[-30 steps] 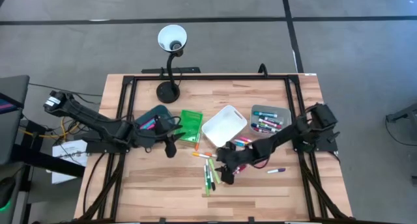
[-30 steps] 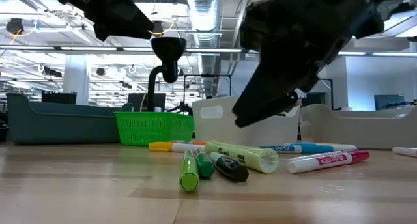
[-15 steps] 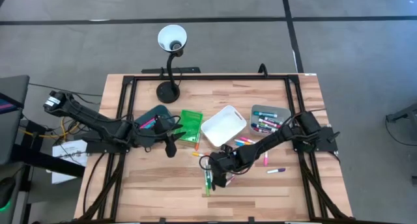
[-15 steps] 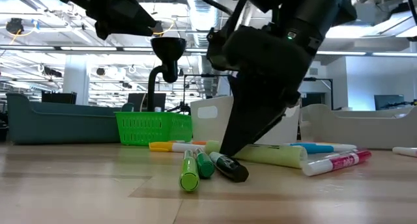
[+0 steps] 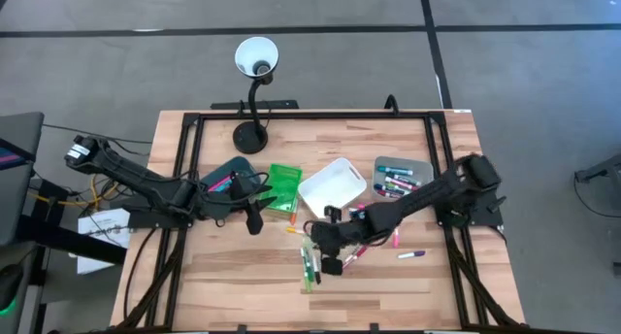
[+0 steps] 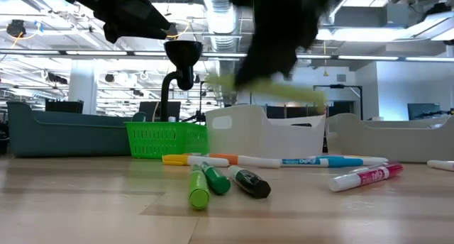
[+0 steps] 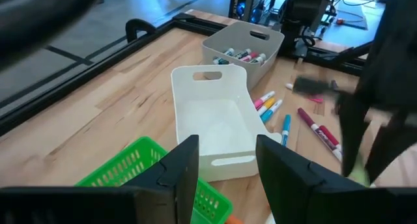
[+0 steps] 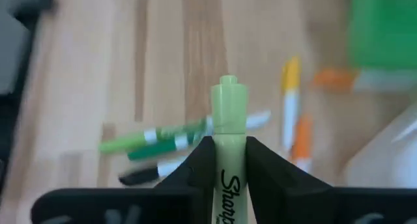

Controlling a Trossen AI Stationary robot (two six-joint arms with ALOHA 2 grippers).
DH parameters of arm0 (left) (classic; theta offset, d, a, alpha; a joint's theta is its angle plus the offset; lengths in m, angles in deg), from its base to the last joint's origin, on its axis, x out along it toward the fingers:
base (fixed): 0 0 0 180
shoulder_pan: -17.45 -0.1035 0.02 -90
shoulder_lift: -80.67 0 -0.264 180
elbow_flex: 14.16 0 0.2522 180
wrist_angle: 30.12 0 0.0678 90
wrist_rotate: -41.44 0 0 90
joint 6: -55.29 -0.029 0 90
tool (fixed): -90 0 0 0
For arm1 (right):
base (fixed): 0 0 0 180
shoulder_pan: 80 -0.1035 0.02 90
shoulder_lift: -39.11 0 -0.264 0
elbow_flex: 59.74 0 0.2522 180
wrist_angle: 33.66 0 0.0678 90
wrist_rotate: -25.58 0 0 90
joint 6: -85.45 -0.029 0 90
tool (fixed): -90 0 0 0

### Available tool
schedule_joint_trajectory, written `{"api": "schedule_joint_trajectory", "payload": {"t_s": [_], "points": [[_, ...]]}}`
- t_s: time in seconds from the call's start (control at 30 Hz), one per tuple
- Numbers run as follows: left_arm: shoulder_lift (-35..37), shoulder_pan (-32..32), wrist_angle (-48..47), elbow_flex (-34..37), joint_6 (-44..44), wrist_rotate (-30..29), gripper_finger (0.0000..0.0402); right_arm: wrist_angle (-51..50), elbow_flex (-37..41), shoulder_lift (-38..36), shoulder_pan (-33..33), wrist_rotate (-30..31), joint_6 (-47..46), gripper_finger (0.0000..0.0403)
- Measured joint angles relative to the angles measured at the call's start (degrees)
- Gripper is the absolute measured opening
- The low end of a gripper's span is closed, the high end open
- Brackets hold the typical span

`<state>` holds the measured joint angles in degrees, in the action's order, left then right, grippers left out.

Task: Pick & Place Markers
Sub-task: Put the green highlighter pen into the blue bin

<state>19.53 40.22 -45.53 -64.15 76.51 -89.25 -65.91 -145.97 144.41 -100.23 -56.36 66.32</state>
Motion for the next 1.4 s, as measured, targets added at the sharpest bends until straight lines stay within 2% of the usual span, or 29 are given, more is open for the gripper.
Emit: {"api": "schedule_joint_trajectory", "payload": {"t_s": [0.2, 0.27, 0.33, 0.47, 0.53, 0.63, 0.73, 0.83, 0.93, 1.07, 1.2, 1.4], "points": [[0.0, 0.0, 0.0, 0.0, 0.0, 0.0, 0.0149, 3.1, 0.3, -12.5, -0.9, 13.1, 16.0, 0.0068], [0.0, 0.0, 0.0, 0.0, 0.0, 0.0, 0.0149, 9.0, 2.6, -16.3, -1.2, 14.2, 22.8, 0.0062], [0.0, 0.0, 0.0, 0.0, 0.0, 0.0, 0.0149, 20.5, 7.0, -19.9, -1.1, 12.7, 28.5, 0.0057], [0.0, 0.1, 0.1, 0.0, 0.0, 0.0, 0.0149, 46.0, 20.1, -23.2, 2.1, 2.2, 35.5, 0.0060], [-0.4, 0.2, 0.8, 0.0, -1.4, 0.1, 0.0149, 57.6, 26.1, -22.8, 5.0, -0.4, 34.4, 0.0065], [-2.7, 0.4, 6.4, 0.0, -5.0, 2.1, 0.0148, 69.9, 31.3, -20.8, 9.4, -2.0, 26.7, 0.0070], [-7.4, 0.4, 17.0, 0.0, -11.7, 6.2, 0.0140, 73.3, 32.9, -17.8, 12.5, -6.7, 19.7, 0.0070], [-12.7, -0.1, 27.4, 0.0, -17.7, 7.1, 0.0130, 77.6, 32.8, -15.2, 13.7, -12.6, 16.7, 0.0068], [-17.1, -1.2, 33.7, 0.0, -19.2, 7.1, 0.0122, 82.2, 32.7, -12.7, 13.6, -13.2, 16.6, 0.0068], [-20.9, -3.0, 38.3, 0.1, -19.3, 9.4, 0.0124, 84.1, 31.9, -11.2, 13.6, -13.3, 16.8, 0.0068], [-22.1, -4.3, 41.5, 0.1, -19.3, 14.4, 0.0146, 81.5, 30.6, -10.2, 13.6, -12.9, 21.3, 0.0068], [-21.7, -4.4, 43.1, 0.1, -19.4, 14.9, 0.0185, 78.6, 28.7, -10.2, 13.6, -11.1, 23.7, 0.0068]]}}
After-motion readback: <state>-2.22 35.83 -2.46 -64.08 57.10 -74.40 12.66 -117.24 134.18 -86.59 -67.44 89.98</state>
